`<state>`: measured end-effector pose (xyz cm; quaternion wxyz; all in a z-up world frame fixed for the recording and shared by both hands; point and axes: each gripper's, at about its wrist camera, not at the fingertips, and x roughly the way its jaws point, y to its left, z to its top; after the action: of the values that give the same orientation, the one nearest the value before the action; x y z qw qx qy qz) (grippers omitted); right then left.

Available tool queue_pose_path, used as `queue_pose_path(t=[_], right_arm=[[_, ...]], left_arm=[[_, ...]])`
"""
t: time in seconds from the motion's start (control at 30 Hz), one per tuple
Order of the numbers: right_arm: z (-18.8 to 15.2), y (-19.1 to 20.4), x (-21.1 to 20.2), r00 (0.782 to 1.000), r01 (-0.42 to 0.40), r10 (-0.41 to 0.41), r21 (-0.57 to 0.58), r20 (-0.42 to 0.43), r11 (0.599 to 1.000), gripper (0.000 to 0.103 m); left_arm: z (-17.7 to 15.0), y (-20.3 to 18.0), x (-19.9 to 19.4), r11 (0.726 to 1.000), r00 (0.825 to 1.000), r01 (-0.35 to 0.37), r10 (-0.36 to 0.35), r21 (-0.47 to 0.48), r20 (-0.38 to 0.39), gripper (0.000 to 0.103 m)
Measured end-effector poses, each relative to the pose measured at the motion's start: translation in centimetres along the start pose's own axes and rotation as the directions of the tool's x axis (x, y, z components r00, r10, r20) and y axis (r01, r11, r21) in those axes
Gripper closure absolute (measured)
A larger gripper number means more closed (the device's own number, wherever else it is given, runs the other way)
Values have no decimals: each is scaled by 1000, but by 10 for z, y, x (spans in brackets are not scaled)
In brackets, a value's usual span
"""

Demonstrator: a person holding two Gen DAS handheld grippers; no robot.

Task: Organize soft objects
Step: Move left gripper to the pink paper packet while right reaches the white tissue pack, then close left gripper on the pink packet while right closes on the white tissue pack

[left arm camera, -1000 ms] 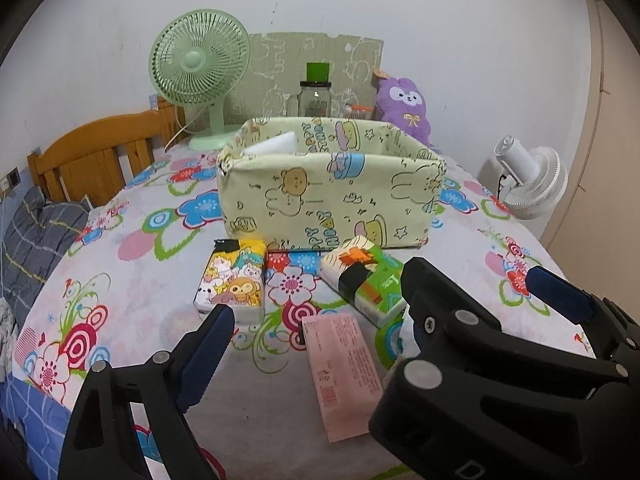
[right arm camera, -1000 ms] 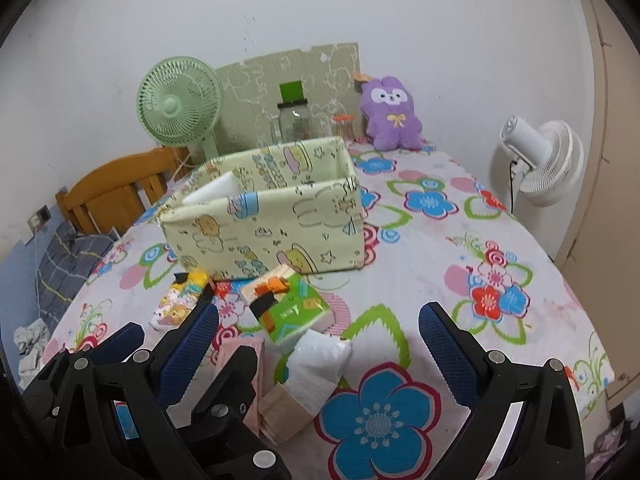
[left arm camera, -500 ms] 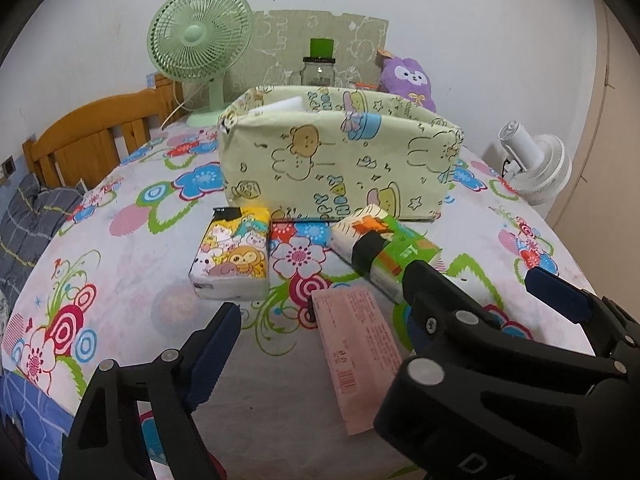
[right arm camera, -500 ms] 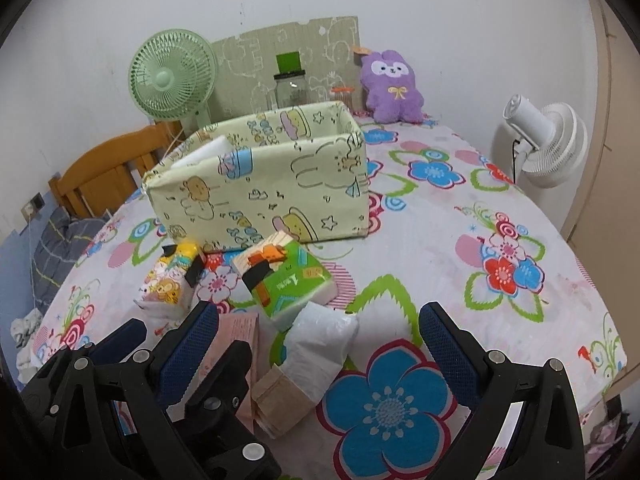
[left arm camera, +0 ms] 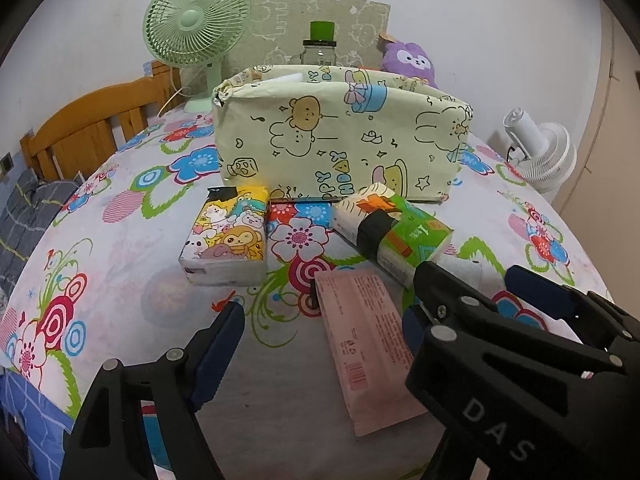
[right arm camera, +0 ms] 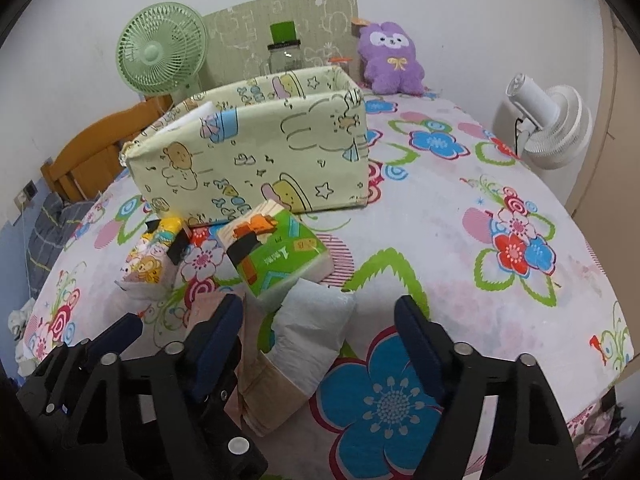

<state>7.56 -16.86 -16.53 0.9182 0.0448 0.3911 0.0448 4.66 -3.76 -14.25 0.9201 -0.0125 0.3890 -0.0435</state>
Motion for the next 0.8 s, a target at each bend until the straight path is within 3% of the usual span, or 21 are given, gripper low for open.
queue_pose_path(t=[0.23,0.8], right_arm=[[-1,1,7,999,-37,36,-16,-33,999,64],[2,-22,9,999,-26,27,24,-30,999,69]], left_arm=[[0,-5,5,1000,1000,6,-5,13,-25,21],[6,-26,16,999,999,26,-24,35,-38,21]])
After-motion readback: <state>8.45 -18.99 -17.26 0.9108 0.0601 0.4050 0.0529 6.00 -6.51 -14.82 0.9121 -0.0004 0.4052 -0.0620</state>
